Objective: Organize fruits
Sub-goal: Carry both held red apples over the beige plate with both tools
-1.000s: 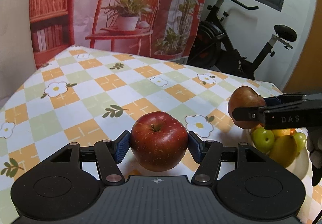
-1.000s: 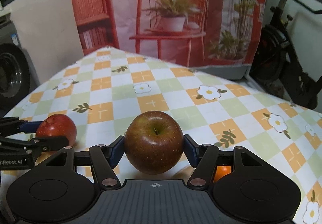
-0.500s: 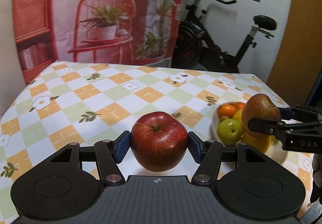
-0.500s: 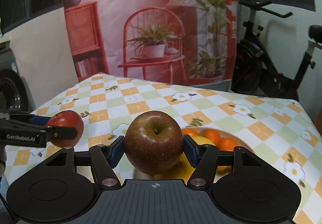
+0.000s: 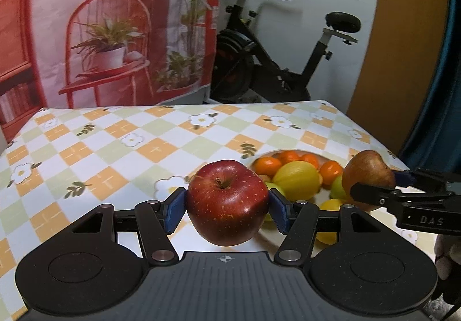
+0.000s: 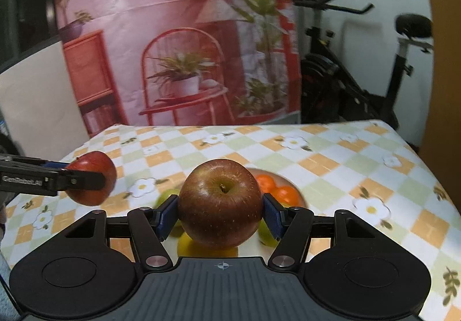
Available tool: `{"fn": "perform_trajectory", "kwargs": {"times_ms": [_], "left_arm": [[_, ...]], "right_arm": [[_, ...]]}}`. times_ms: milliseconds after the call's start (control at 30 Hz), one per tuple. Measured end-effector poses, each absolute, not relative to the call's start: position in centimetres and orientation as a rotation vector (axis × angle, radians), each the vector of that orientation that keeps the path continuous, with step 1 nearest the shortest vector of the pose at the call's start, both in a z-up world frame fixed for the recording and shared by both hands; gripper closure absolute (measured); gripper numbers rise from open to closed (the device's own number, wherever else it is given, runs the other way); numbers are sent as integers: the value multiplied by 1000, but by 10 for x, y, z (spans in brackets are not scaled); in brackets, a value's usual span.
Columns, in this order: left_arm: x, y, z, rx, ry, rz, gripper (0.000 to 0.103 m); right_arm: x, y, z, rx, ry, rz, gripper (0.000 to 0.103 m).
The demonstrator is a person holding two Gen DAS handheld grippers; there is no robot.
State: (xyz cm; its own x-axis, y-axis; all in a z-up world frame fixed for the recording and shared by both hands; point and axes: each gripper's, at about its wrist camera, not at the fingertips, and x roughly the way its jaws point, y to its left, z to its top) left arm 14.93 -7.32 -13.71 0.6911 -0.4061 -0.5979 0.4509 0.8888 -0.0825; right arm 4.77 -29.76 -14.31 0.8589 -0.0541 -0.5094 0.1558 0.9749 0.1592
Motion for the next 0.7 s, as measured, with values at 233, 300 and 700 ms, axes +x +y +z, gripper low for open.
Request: {"fn": "perform_trajectory", "kwargs": {"times_ms": [233,300,700], "left_arm": [[156,-98,-147,103,675,-538,39],[159,-106,-154,110,694,-557,39],[159,-131,-176,159,748,-644,39]], "right_arm": [[39,-314,-149,215,513,-141,45],[39,-318,-149,219,510,-150,45],[38,-348,-148,262,500,-179,45]]}}
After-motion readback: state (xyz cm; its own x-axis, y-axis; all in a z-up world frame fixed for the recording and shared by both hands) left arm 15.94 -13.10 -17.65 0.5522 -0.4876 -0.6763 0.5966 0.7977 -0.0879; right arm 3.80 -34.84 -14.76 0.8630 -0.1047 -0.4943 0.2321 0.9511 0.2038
